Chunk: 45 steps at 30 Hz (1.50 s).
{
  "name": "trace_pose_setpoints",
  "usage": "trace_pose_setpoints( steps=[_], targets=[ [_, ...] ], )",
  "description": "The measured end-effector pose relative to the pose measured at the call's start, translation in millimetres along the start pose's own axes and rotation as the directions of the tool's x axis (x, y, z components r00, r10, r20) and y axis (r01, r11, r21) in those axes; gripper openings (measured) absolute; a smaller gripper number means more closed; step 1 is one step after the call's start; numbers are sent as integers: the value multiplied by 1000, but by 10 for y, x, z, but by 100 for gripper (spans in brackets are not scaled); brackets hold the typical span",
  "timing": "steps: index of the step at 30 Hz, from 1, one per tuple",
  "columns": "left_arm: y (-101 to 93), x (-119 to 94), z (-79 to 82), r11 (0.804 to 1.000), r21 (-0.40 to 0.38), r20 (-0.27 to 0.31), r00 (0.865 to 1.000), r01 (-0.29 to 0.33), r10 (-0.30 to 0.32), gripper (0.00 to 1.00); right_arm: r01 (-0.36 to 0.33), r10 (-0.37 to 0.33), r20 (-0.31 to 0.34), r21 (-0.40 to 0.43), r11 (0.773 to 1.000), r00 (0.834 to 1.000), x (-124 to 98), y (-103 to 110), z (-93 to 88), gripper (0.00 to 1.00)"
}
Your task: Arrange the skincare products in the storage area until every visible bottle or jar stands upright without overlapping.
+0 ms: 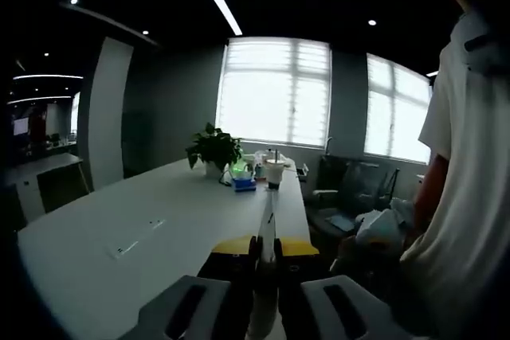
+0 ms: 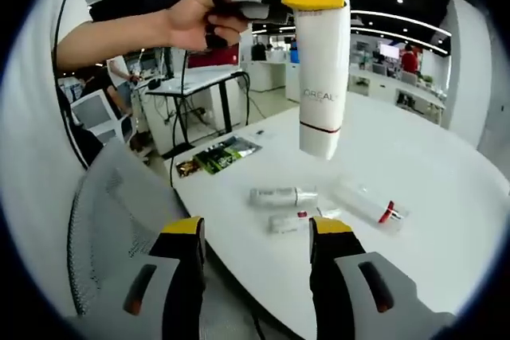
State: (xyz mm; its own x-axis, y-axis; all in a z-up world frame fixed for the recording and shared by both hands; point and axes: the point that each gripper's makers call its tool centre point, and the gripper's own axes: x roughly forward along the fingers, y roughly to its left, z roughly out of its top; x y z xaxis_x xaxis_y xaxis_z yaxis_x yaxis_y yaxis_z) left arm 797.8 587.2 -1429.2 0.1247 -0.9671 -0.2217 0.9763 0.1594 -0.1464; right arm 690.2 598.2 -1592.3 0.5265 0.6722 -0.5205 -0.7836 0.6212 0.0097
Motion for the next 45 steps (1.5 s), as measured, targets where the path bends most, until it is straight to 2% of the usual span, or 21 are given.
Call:
trace_pose_setpoints(
  steps=[4,10,14,22,24,28,39,45],
  targets=[
    [108,12,52,1000,8,-8,1000,12,-12,8,0,0,-13,-2,1000,1000,39,12,-76,46],
    [320,16,109,1000,-2,0,1000,3,-3,8,42,-43,-16,-27,999,999,57,-54,-129,41],
    [461,22,119,1000,2,7,1000,-2,2,8,84,-84,2,-112,990,996,63,-71,-100,31],
    [695,79,81,1000,-9,4,1000,-13,14,8,94,-93,8,-110,990,996,59,-91,-94,28],
    [772,102,58,1000,-5,-3,1000,-17,17,8,95,-95,9,-110,989,995,61,-92,-94,29],
    [926,145,28,1000,-3,-12,1000,-24,24,8,120,-118,23,-134,984,993,61,-125,-70,38],
    [1307,310,-2,999,26,-32,999,-21,22,9,125,-125,2,-144,982,992,78,-140,-120,37],
    [1442,411,-40,1000,18,-30,999,-10,10,9,138,-140,-4,-129,982,990,77,-187,-131,37]
  ],
)
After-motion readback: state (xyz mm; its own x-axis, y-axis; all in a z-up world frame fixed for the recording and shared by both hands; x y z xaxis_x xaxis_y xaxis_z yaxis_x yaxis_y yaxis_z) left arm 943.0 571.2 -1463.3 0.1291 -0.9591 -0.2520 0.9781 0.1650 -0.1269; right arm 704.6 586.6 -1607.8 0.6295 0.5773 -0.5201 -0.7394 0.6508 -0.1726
